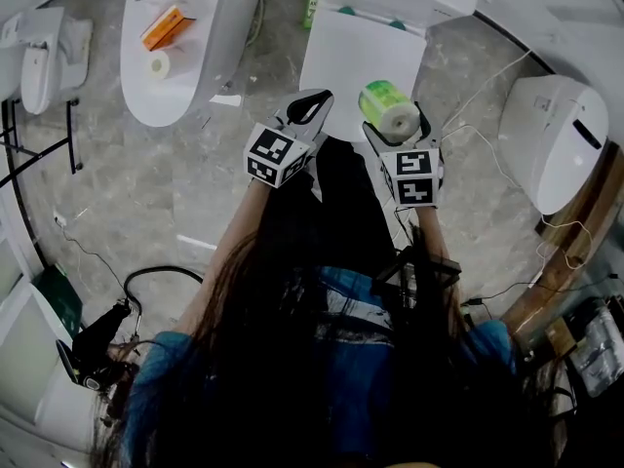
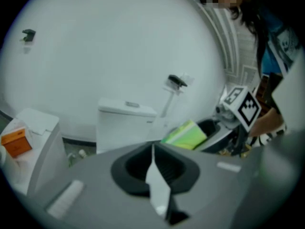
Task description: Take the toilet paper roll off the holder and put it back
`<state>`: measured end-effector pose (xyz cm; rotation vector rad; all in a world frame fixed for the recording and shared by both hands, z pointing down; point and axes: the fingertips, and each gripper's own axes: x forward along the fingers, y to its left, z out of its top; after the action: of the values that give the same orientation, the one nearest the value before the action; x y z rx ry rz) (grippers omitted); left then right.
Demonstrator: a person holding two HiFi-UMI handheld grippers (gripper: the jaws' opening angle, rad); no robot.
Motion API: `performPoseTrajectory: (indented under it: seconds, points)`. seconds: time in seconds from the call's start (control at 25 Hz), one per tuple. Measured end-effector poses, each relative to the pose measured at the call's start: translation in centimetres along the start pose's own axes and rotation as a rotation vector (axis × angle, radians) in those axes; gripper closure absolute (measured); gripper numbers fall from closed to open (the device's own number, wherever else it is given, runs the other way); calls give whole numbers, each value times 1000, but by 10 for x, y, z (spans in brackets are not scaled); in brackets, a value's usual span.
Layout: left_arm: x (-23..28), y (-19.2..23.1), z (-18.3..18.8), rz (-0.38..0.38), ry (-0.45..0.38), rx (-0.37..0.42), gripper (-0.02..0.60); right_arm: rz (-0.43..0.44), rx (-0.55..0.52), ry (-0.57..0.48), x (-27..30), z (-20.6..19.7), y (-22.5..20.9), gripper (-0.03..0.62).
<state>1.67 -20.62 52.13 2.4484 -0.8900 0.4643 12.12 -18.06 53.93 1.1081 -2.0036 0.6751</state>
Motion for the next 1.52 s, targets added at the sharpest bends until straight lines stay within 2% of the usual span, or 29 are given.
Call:
performPoseTrajectory:
  seconds: [0.16, 0.4, 0.6, 0.96, 1.08, 1.2, 1.44, 1.52]
  points:
    - [-4, -2, 7, -10, -9, 3, 581, -13, 50, -28, -7, 8, -1, 140]
    - [-4, -6, 5, -20, 13, 27, 581, -15, 20, -30, -8, 13, -3, 140]
    - [-6, -8, 5, -13, -14, 12, 581, -20, 5, -27, -6, 12, -4, 140]
    - [-4, -9, -3, -5, -1, -1, 580, -2, -28, -4, 6, 5, -5, 140]
    - [-1, -7, -7, -4, 10, -4, 581, 12, -118, 36, 28, -2, -11, 140]
    - [4, -4, -12, -1, 18, -13, 581, 34, -264, 94, 61, -14, -17, 140]
    - [15, 1, -28, 2, 48, -18, 580, 96, -665, 239, 143, -58, -21, 140]
    - [18, 4, -33, 8, 53, -25, 580, 110, -760, 273, 169, -70, -21, 140]
